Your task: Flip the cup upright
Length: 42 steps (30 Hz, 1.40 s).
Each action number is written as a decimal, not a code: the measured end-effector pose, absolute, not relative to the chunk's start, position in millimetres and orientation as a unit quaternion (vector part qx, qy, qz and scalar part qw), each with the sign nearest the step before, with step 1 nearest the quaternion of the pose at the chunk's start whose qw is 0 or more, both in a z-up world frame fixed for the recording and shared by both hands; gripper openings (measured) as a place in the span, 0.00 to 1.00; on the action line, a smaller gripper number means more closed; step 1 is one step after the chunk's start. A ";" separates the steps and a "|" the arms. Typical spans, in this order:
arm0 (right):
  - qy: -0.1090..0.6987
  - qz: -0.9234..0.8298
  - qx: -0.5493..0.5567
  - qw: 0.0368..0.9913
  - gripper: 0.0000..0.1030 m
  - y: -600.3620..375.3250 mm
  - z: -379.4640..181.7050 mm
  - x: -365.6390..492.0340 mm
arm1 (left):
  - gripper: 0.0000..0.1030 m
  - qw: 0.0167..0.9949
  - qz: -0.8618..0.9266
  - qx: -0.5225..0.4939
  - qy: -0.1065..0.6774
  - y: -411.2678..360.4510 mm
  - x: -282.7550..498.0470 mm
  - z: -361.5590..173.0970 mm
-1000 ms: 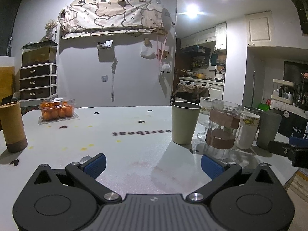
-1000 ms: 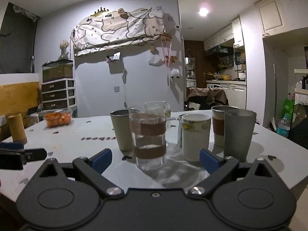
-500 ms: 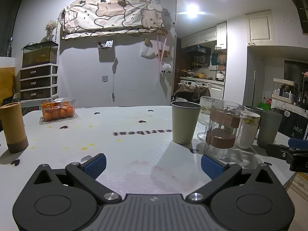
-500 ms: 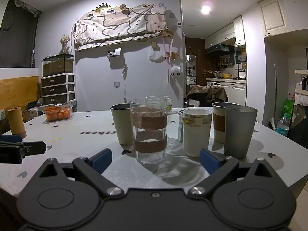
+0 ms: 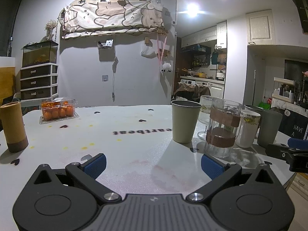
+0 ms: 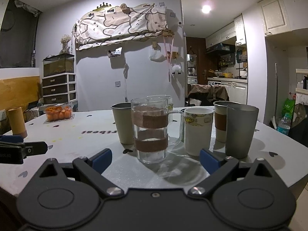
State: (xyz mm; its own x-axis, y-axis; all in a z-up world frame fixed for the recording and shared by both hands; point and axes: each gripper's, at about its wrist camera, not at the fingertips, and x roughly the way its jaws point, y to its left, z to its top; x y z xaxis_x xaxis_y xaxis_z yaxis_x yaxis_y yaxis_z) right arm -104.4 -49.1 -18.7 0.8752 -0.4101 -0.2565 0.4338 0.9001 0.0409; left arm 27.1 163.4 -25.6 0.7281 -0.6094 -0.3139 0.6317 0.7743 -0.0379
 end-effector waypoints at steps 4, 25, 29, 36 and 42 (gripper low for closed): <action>0.122 -0.219 0.049 0.967 0.95 -48.2 -19.1 -104.4 | 1.00 0.929 -0.334 0.035 0.156 162.6 26.8 -25.5; 0.123 -0.217 0.049 0.967 0.96 -48.2 -19.6 -103.8 | 1.00 0.929 -0.334 0.036 0.156 162.0 26.6 -25.0; 0.123 -0.217 0.048 0.967 0.95 -48.3 -19.9 -103.4 | 1.00 0.929 -0.334 0.036 0.156 161.8 26.5 -24.8; 0.123 -0.217 0.049 0.967 0.95 -48.4 -19.8 -103.4 | 1.00 0.929 -0.333 0.036 0.156 162.2 26.3 -24.8; 0.124 -0.215 0.048 0.967 0.96 -49.7 -22.0 -101.9 | 1.00 0.929 -0.334 0.036 0.156 162.1 26.4 -24.7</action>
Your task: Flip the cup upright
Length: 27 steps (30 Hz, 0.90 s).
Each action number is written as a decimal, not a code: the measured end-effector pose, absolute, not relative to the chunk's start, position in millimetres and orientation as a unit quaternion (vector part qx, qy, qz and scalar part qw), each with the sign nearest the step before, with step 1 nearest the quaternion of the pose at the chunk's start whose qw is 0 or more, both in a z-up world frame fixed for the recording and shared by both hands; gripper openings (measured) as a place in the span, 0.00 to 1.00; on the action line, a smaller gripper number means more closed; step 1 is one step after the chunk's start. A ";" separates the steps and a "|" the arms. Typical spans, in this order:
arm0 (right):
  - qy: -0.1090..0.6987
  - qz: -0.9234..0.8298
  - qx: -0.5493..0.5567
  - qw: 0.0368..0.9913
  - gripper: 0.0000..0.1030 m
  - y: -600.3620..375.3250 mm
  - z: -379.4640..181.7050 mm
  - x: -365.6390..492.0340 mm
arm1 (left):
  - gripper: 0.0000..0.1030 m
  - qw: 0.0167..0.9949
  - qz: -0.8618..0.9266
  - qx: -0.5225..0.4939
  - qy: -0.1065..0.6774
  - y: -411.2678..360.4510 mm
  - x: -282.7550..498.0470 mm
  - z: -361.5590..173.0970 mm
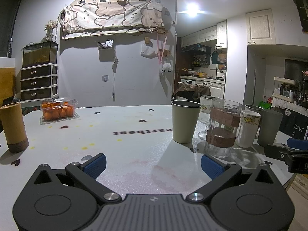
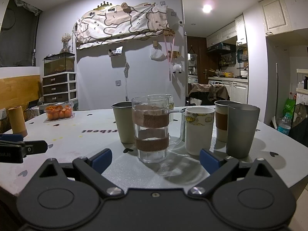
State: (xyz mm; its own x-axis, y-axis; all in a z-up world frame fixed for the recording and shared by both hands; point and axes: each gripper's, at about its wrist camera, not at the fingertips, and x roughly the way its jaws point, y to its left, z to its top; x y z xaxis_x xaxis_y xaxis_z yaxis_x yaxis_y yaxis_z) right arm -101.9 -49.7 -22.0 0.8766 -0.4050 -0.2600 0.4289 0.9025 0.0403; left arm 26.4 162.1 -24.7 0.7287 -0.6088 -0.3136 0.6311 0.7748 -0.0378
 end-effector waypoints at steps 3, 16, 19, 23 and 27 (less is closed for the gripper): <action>0.124 -0.216 0.049 0.967 0.95 -49.2 -22.4 -101.8 | 1.00 0.929 -0.334 0.036 0.157 161.9 26.4 -24.8; 0.124 -0.216 0.048 0.967 0.96 -49.3 -22.0 -101.8 | 1.00 0.929 -0.333 0.036 0.159 162.4 26.1 -26.2; 0.124 -0.215 0.048 0.968 0.96 -49.7 -22.0 -101.6 | 1.00 0.929 -0.333 0.035 0.159 162.4 26.1 -26.2; 0.124 -0.215 0.049 0.967 0.96 -49.9 -22.0 -101.6 | 1.00 0.929 -0.333 0.036 0.159 162.7 26.0 -26.4; 0.124 -0.215 0.048 0.967 0.96 -49.8 -21.2 -102.0 | 1.00 0.929 -0.333 0.036 0.159 162.7 26.0 -26.4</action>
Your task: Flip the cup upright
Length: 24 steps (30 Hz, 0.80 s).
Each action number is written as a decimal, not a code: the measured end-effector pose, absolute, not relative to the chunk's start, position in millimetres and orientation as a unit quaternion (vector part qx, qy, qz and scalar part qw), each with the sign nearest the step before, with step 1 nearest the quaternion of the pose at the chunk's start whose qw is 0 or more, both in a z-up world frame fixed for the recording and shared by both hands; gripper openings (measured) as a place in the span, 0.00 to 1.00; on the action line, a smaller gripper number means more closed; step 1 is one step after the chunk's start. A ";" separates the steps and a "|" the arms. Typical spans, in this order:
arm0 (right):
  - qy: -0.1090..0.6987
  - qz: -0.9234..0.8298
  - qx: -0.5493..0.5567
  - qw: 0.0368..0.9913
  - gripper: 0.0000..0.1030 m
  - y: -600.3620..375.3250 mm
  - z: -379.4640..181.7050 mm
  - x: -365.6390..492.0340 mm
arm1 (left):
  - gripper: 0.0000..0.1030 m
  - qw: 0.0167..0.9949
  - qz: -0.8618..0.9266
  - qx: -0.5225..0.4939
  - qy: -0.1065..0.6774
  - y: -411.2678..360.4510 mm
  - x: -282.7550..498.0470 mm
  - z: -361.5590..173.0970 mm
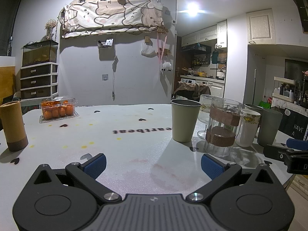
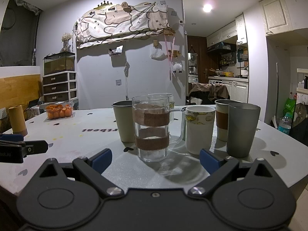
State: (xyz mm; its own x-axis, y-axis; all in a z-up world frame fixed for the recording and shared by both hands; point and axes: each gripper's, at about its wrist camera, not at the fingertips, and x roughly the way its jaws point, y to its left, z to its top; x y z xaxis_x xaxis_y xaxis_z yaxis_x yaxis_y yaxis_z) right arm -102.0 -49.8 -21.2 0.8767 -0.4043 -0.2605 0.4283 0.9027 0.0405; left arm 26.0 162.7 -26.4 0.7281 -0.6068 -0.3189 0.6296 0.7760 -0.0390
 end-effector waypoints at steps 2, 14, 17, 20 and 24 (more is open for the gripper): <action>0.124 -0.215 0.049 0.967 0.96 -49.8 -21.5 -101.9 | 1.00 0.929 -0.333 0.036 0.159 162.3 26.0 -26.2; 0.126 -0.215 0.049 0.967 0.96 -50.3 -23.3 -100.9 | 1.00 0.929 -0.333 0.036 0.159 161.9 25.8 -26.1; 0.126 -0.215 0.049 0.967 0.96 -50.4 -23.3 -100.9 | 1.00 0.929 -0.333 0.036 0.159 162.6 25.9 -26.4; 0.126 -0.215 0.049 0.967 0.96 -50.3 -23.2 -100.9 | 1.00 0.929 -0.333 0.036 0.159 161.8 25.8 -26.0; 0.126 -0.215 0.049 0.967 0.96 -50.3 -23.1 -100.9 | 1.00 0.929 -0.332 0.036 0.159 161.8 25.8 -26.0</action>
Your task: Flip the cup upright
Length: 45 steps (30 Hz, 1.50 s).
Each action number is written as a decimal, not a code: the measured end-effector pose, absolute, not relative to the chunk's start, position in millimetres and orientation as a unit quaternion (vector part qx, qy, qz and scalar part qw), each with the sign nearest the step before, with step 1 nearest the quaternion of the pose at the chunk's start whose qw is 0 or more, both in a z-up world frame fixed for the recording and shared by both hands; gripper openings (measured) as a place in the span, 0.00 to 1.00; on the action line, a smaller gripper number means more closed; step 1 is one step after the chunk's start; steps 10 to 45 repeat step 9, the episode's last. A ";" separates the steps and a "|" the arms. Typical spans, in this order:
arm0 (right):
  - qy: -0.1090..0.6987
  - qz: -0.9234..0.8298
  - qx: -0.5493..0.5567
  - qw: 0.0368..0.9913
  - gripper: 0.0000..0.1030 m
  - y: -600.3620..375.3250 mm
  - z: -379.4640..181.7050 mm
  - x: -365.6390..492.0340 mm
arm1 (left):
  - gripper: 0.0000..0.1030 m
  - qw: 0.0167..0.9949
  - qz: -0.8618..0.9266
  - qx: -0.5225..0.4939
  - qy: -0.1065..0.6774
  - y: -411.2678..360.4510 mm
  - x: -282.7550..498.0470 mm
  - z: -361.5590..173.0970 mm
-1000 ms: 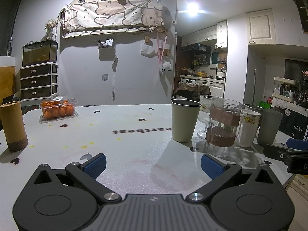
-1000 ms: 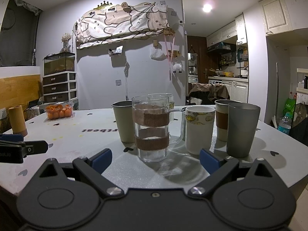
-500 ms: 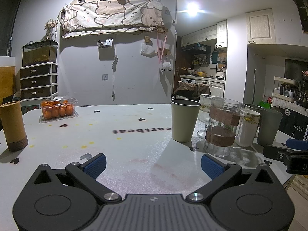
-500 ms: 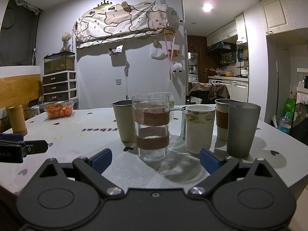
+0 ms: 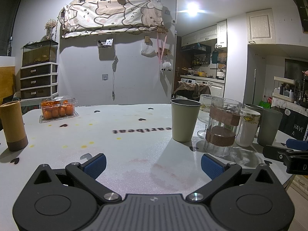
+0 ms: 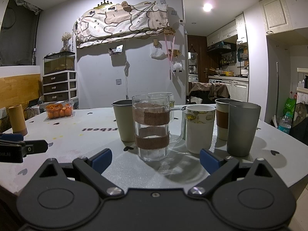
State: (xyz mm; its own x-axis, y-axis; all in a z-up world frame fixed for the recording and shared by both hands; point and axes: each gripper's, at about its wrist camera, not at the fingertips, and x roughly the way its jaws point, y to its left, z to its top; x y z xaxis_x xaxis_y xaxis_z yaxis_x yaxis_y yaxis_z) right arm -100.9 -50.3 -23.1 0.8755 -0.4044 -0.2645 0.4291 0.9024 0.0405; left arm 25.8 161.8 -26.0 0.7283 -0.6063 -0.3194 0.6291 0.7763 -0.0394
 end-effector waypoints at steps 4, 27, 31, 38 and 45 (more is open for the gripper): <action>0.126 -0.215 0.049 0.967 0.96 -50.5 -23.2 -100.9 | 1.00 0.929 -0.332 0.035 0.159 161.9 25.8 -25.9; 0.126 -0.215 0.049 0.967 0.96 -50.4 -22.9 -100.9 | 1.00 0.929 -0.332 0.036 0.159 162.0 25.9 -26.0; 0.126 -0.215 0.049 0.967 0.96 -50.4 -22.9 -100.9 | 1.00 0.929 -0.332 0.036 0.159 162.0 25.9 -26.0; 0.126 -0.215 0.049 0.967 0.96 -50.4 -22.9 -100.9 | 1.00 0.929 -0.332 0.036 0.159 162.0 25.9 -26.0; 0.126 -0.215 0.049 0.967 0.96 -50.4 -22.9 -100.9 | 1.00 0.929 -0.332 0.036 0.159 162.0 25.9 -26.0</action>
